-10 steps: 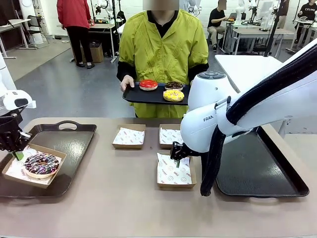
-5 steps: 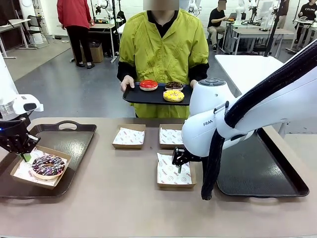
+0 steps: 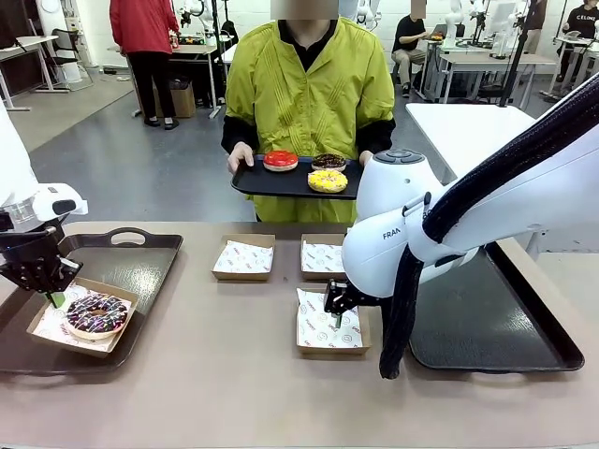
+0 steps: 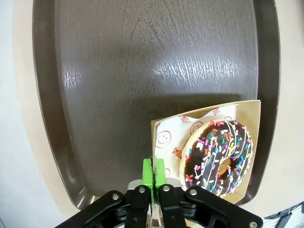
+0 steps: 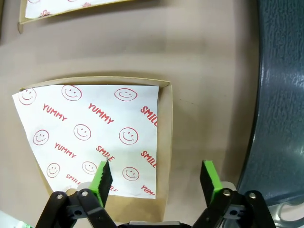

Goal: Individually package the donuts and arrange them on the tray.
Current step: Place the picked Paper togo box on the Handle tray while simultaneously picking up another Paper togo box from the table with the other hand.

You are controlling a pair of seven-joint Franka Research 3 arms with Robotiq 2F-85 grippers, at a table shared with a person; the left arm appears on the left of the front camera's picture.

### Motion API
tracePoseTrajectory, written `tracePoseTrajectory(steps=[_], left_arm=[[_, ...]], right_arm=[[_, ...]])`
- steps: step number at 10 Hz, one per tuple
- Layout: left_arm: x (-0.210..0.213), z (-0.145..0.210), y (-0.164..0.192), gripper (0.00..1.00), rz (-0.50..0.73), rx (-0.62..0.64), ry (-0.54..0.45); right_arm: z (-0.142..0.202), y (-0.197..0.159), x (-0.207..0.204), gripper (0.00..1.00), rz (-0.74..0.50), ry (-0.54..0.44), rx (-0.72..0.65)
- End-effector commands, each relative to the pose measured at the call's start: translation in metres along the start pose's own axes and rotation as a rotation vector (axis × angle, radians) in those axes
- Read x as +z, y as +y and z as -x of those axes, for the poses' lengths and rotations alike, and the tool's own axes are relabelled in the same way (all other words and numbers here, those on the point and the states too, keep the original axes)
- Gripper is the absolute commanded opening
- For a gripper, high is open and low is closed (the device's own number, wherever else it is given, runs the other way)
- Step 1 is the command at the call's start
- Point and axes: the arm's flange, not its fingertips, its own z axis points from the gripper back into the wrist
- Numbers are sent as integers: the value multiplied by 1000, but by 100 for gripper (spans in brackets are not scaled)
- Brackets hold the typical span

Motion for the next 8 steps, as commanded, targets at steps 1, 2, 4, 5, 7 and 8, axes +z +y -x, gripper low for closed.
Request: tracePoseTrajectory(steps=[1,2,4,5,7,8], left_arm=[[-8,7,-5,55,4,6,-10],[-10,7,-5,100,3,5,-3],[-10,7,-5,100,5,4,-1],[-9,8,-5,100,6,4,0],[-6,9,-4,96,16,6,0],[-4,10,-3,69,24,10,1]], right_arm=[[-1,1,-4,41,-31,-5,17],[-2,1,-5,0,-31,0,16],[-2,1,-5,0,-30,4,12],[-2,2,-5,14,-30,3,10],[-2,2,-4,0,-29,0,1],[-2,1,-4,0,-30,1,-4]])
